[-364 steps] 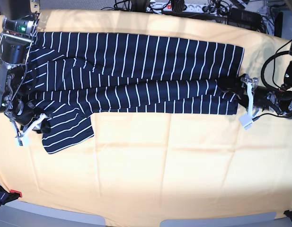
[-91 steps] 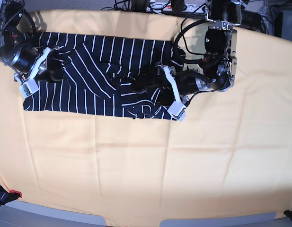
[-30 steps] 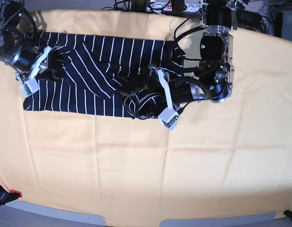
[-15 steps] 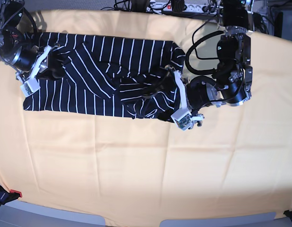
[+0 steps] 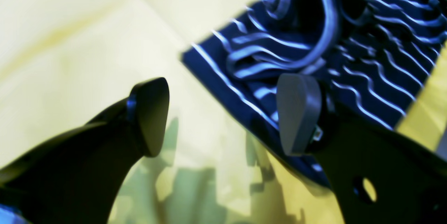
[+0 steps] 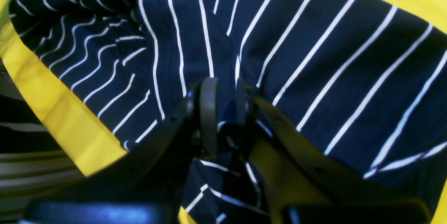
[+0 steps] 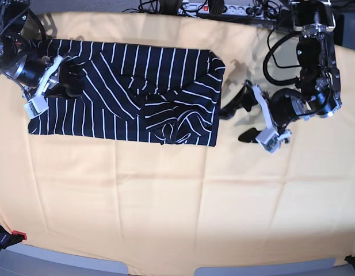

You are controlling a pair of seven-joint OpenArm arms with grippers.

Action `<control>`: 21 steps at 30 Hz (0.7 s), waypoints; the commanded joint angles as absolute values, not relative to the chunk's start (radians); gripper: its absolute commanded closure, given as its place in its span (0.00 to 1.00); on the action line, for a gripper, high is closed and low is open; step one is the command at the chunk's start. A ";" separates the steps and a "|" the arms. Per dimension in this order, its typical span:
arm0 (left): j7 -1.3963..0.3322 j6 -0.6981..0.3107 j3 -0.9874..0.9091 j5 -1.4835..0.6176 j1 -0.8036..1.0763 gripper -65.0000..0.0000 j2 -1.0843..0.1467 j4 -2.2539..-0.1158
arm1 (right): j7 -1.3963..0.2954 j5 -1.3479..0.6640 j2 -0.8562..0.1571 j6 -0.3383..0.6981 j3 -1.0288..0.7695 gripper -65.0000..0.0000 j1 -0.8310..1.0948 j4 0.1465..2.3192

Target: Fold the T-shirt properly

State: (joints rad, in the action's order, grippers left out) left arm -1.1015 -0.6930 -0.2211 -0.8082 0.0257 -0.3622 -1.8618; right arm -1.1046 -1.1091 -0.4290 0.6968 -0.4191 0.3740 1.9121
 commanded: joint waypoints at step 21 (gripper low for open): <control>-0.735 -0.654 0.099 -0.332 0.019 0.24 -0.379 -1.876 | -1.102 -1.150 -0.443 0.698 -0.426 0.81 0.369 1.930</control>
